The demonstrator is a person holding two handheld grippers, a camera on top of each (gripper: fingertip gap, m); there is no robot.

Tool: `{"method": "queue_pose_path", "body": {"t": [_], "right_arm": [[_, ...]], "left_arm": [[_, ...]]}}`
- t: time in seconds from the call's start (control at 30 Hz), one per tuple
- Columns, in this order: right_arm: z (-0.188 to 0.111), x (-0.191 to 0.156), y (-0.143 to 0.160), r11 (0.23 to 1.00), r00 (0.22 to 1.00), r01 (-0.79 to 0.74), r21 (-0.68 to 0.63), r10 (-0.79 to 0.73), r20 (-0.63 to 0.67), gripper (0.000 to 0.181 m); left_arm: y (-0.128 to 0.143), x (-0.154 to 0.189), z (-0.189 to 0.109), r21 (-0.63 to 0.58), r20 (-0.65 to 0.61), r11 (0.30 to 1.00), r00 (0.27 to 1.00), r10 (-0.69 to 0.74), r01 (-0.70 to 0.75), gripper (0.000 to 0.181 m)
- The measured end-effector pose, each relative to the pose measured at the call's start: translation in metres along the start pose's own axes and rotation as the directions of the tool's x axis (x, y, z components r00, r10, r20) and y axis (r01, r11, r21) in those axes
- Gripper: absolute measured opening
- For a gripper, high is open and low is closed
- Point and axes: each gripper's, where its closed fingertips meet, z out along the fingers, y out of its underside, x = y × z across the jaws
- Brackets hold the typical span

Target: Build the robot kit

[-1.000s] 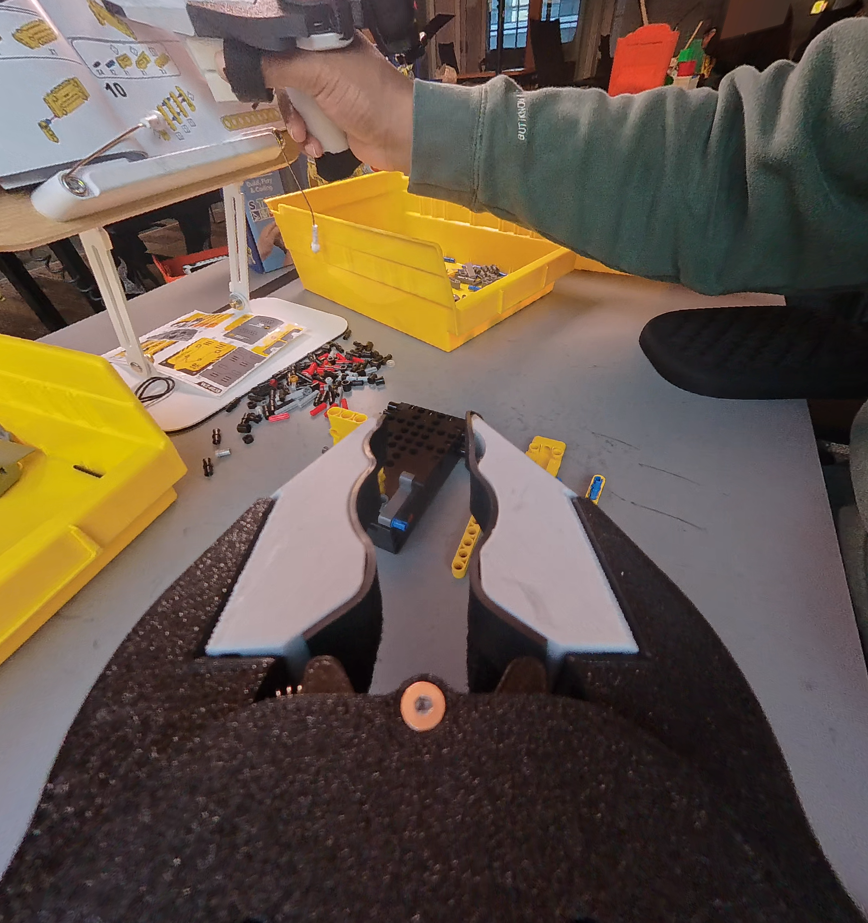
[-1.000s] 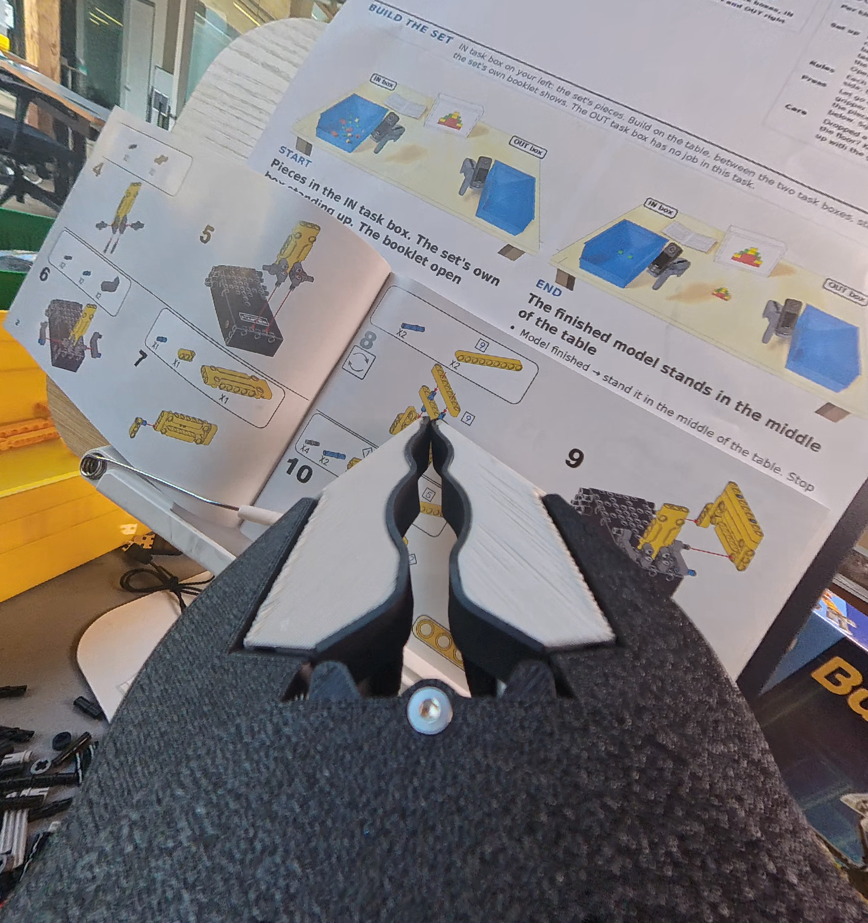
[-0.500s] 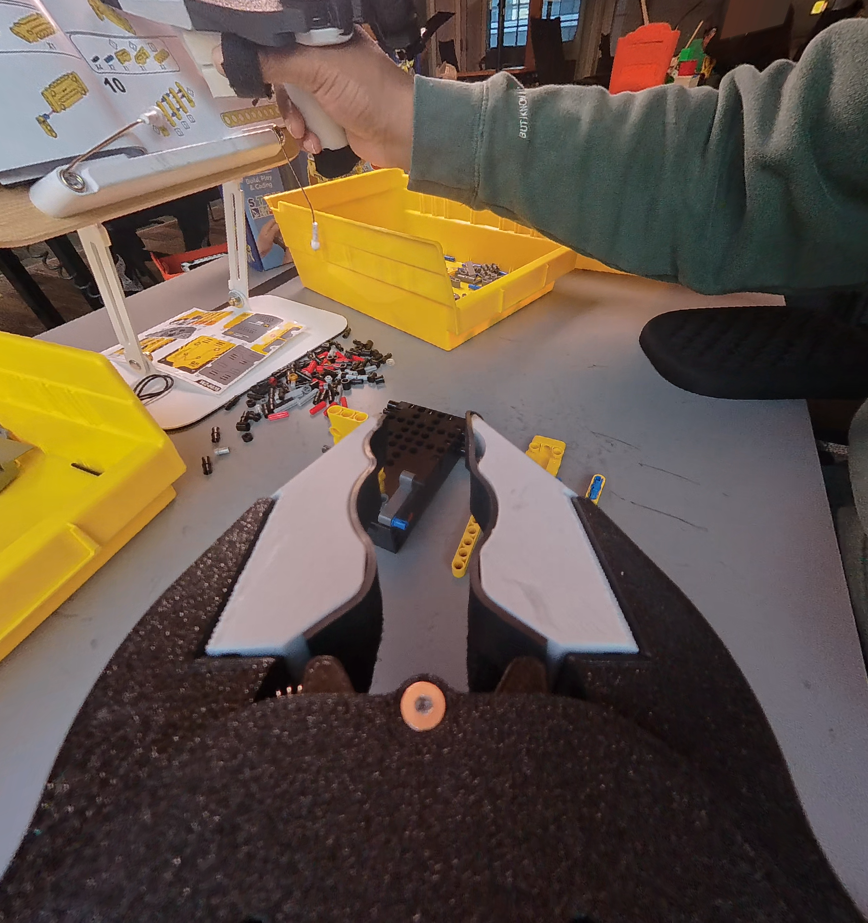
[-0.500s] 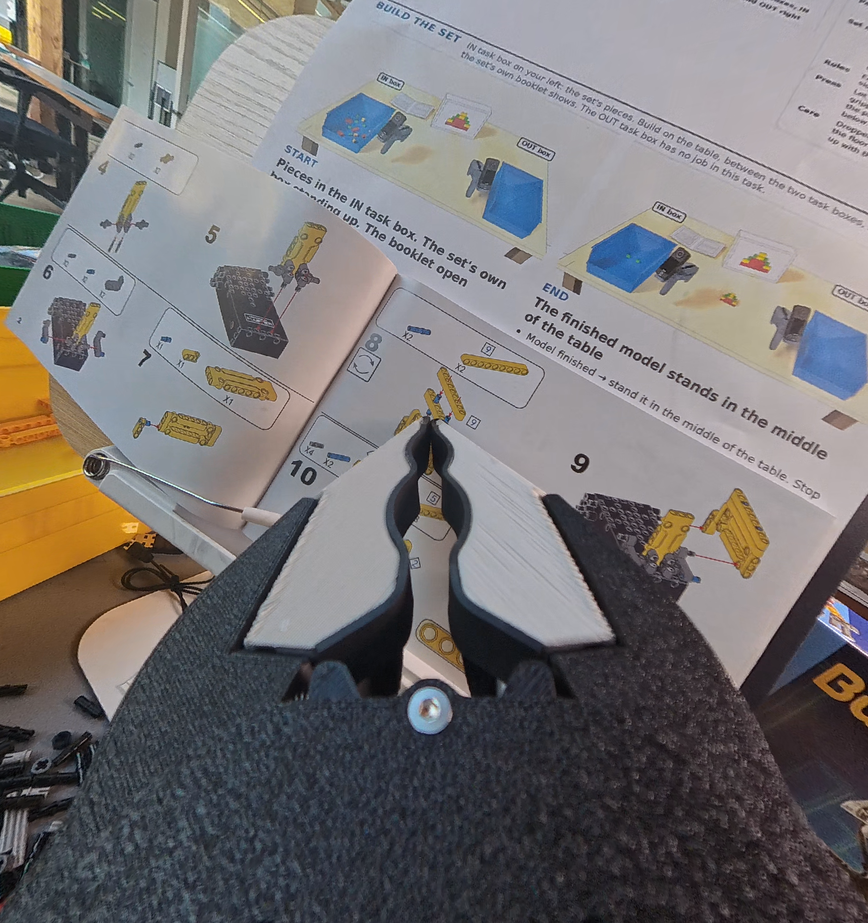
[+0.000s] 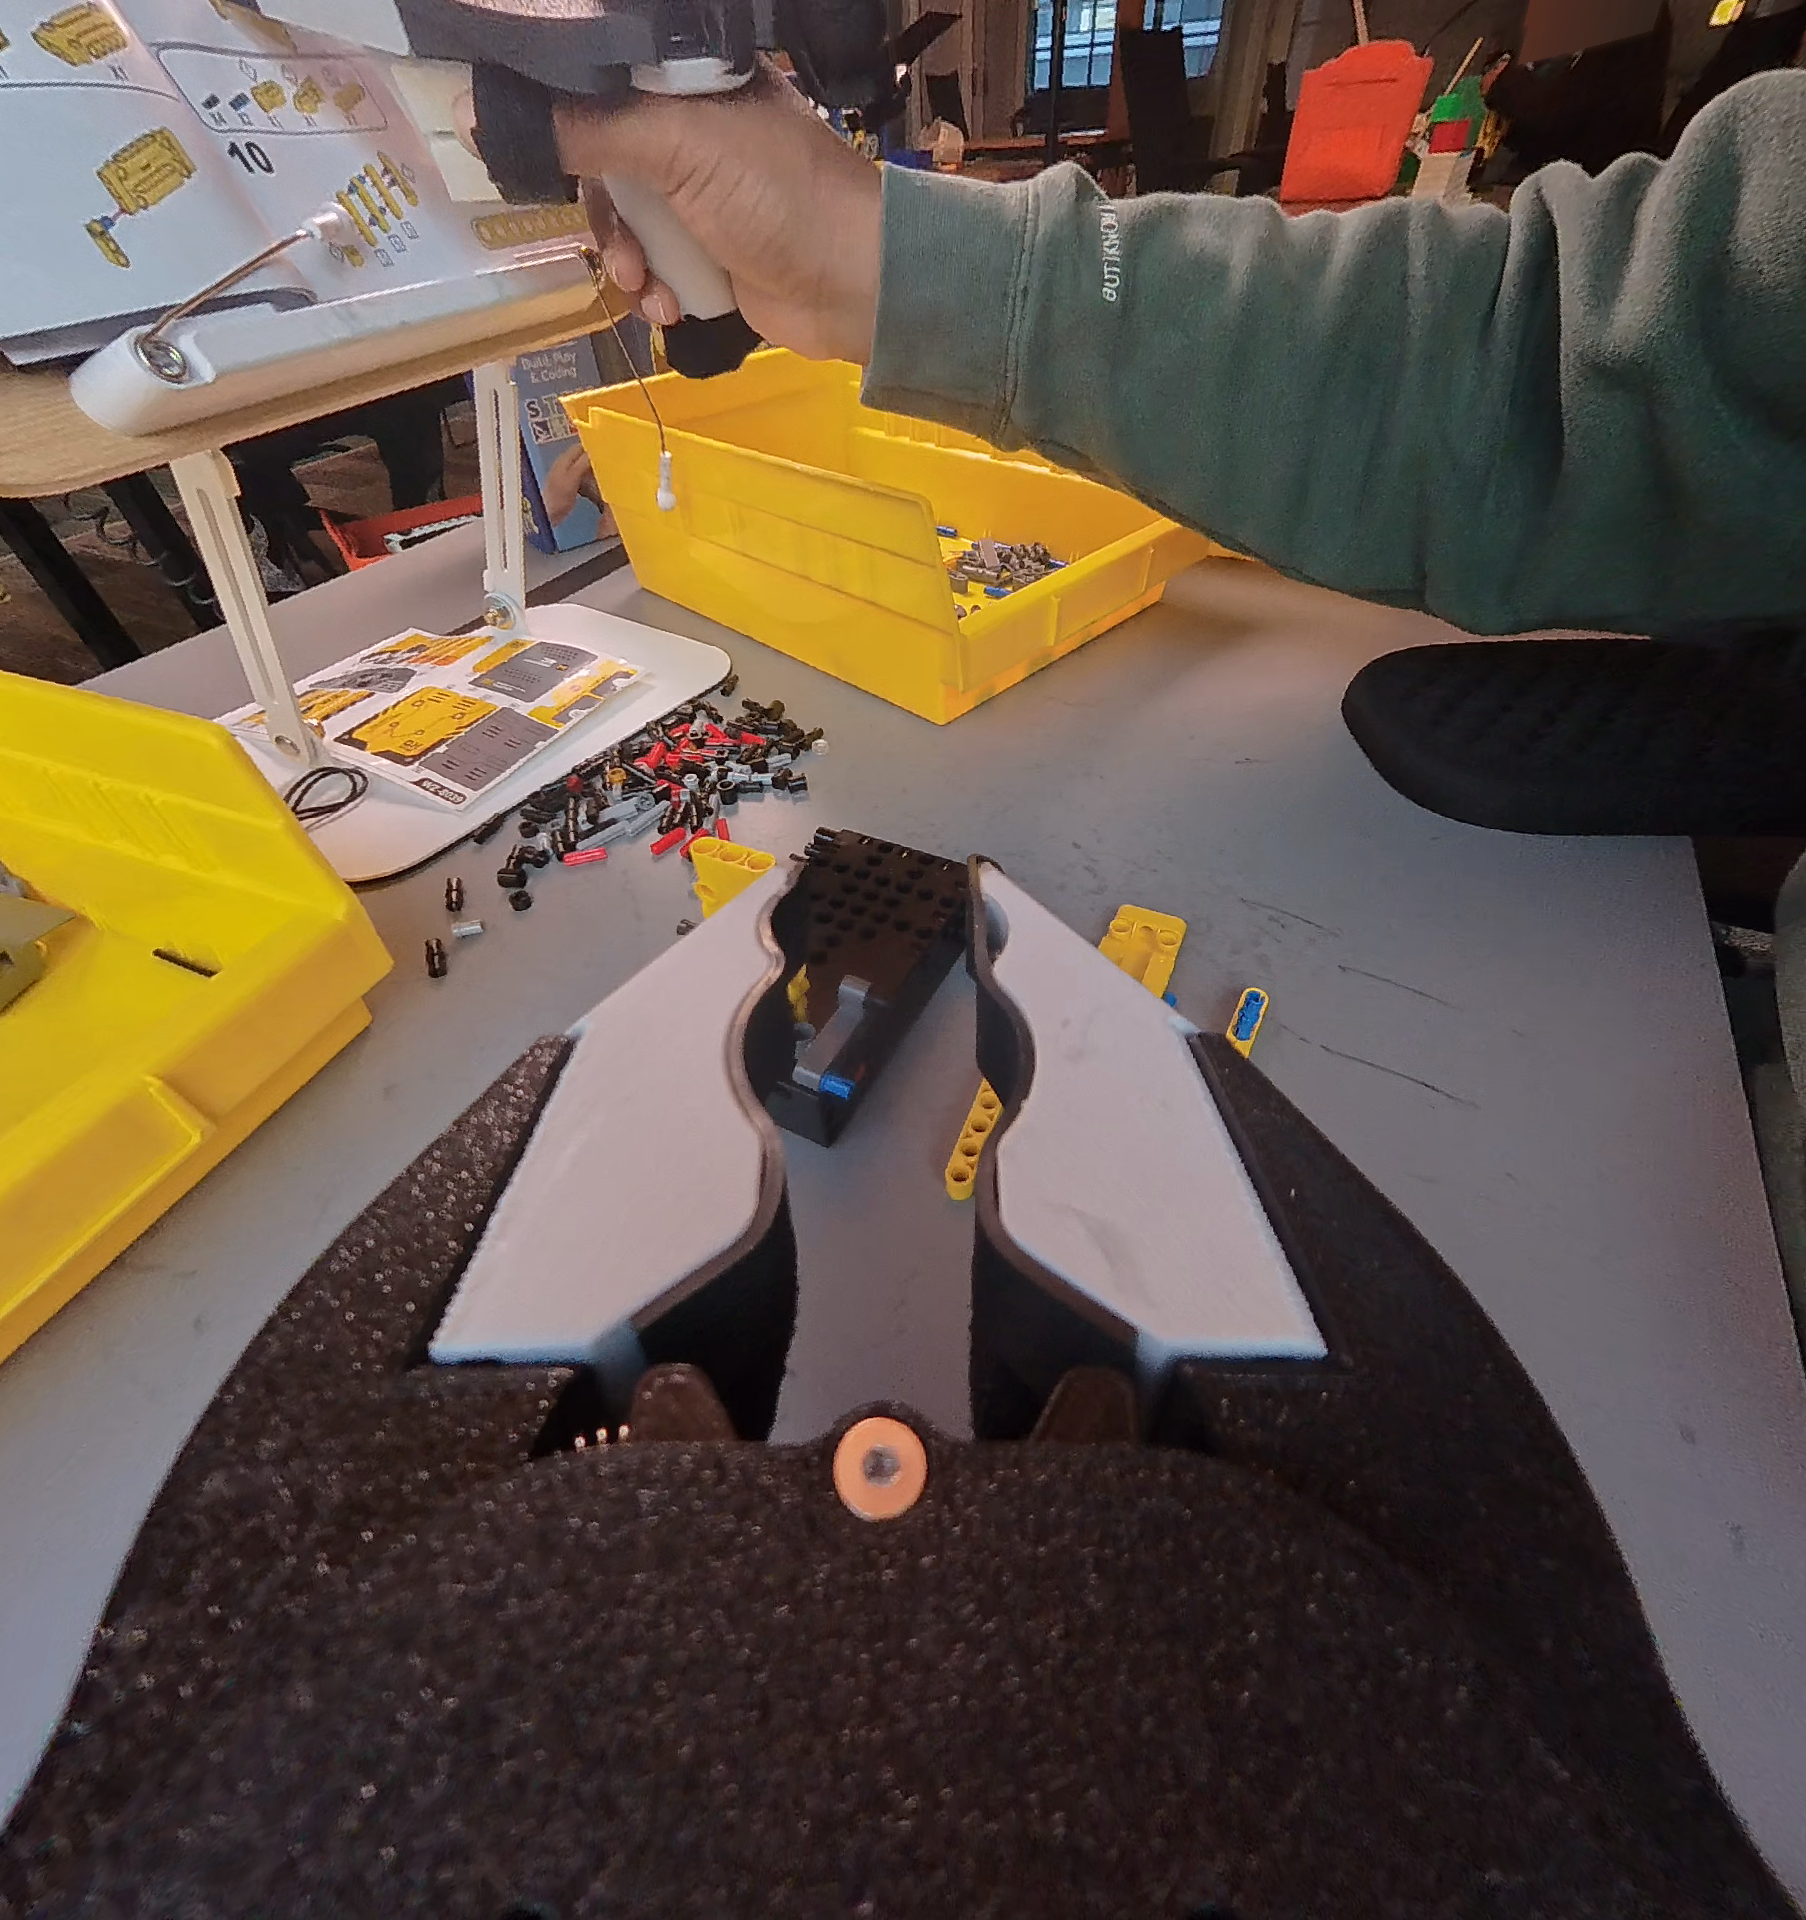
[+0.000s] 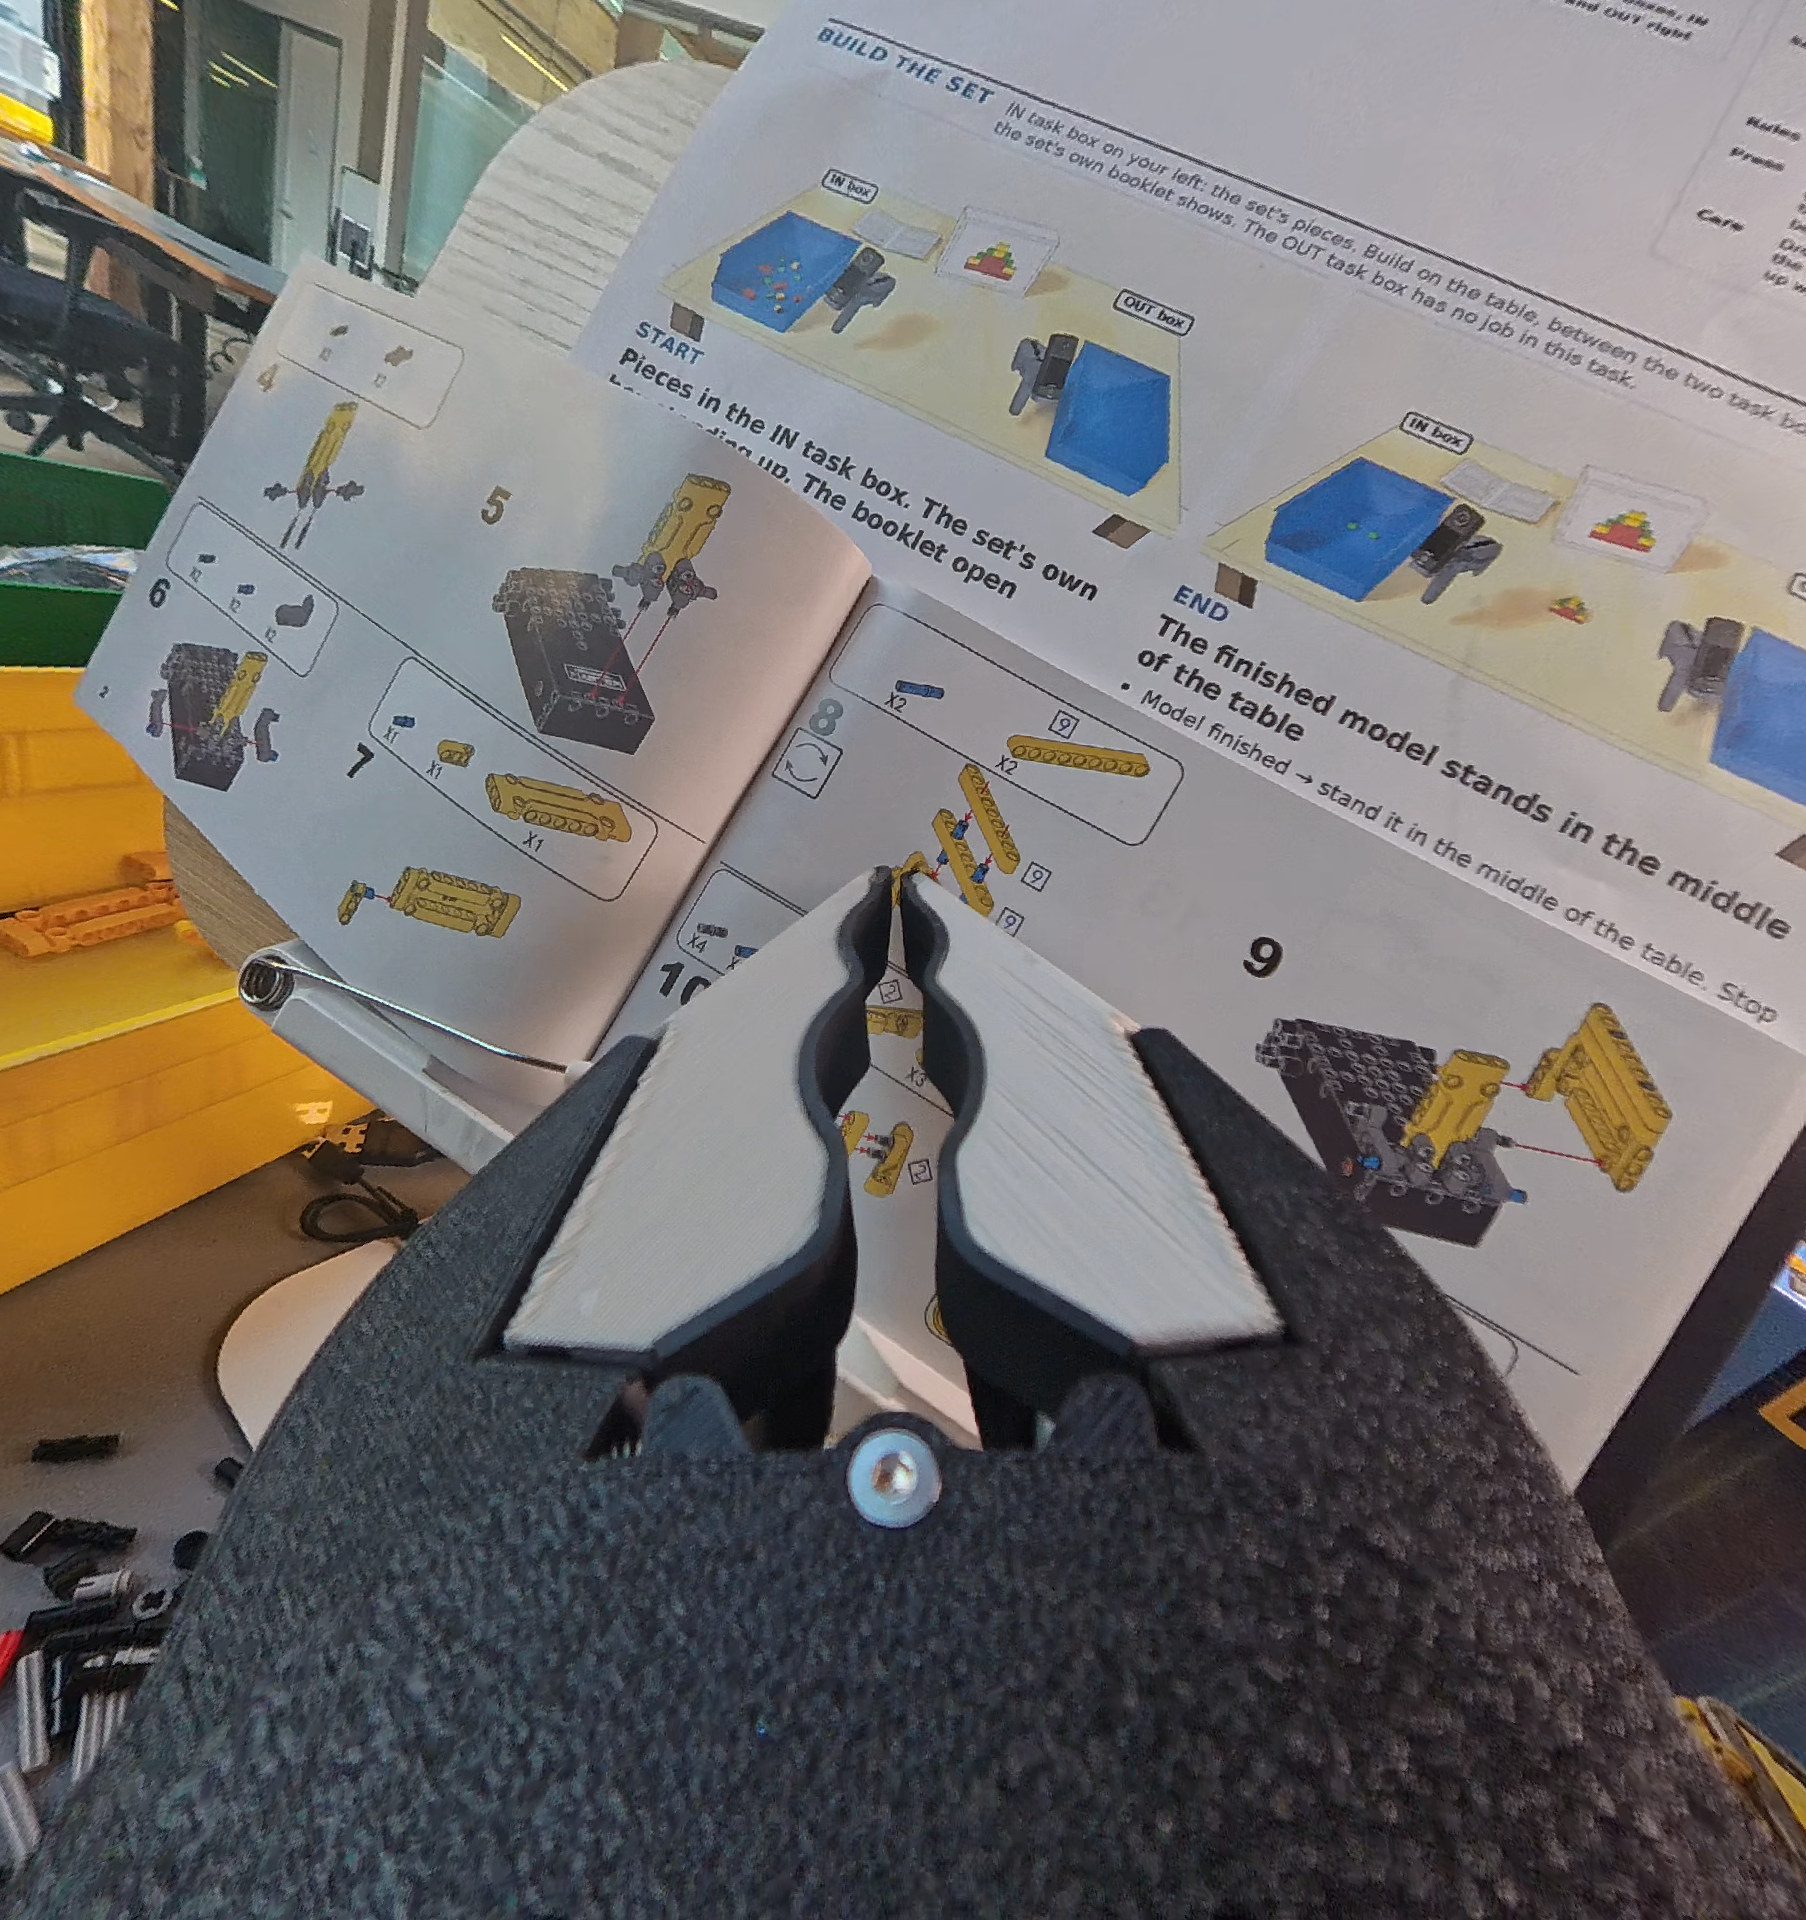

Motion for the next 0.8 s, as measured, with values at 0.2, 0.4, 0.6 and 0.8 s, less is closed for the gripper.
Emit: {"method": "queue_pose_path", "body": {"t": [0.2, 0.4, 0.6, 0.8], "right_arm": [[0.0017, 0.0034, -0.0037, 1.0, 1.0, -0.002, 0.003, 0.002, -0.011, 0.001], [0.0051, 0.0043, -0.0068, 1.0, 1.0, 0.003, -0.004, -0.003, -0.02, 0.001], [0.0086, 0.0031, -0.0089, 1.0, 1.0, 0.003, -0.006, -0.004, -0.013, 0.001], [0.0076, 0.0046, -0.007, 1.0, 1.0, -0.006, -0.009, 0.006, -0.018, 0.001]], "left_arm": [[0.0007, -0.0008, 0.0007, -0.004, 0.001, 1.0, 1.0, -0.005, 0.005, 0.029], [0.0011, -0.0014, 0.0008, -0.006, 0.004, 1.0, 1.0, -0.008, 0.008, 0.028], [0.0017, -0.0016, 0.0012, -0.01, 0.006, 1.0, 1.0, -0.008, 0.008, 0.028], [0.0014, -0.002, 0.0008, -0.007, 0.005, 1.0, 1.0, -0.012, 0.012, 0.028]]}}
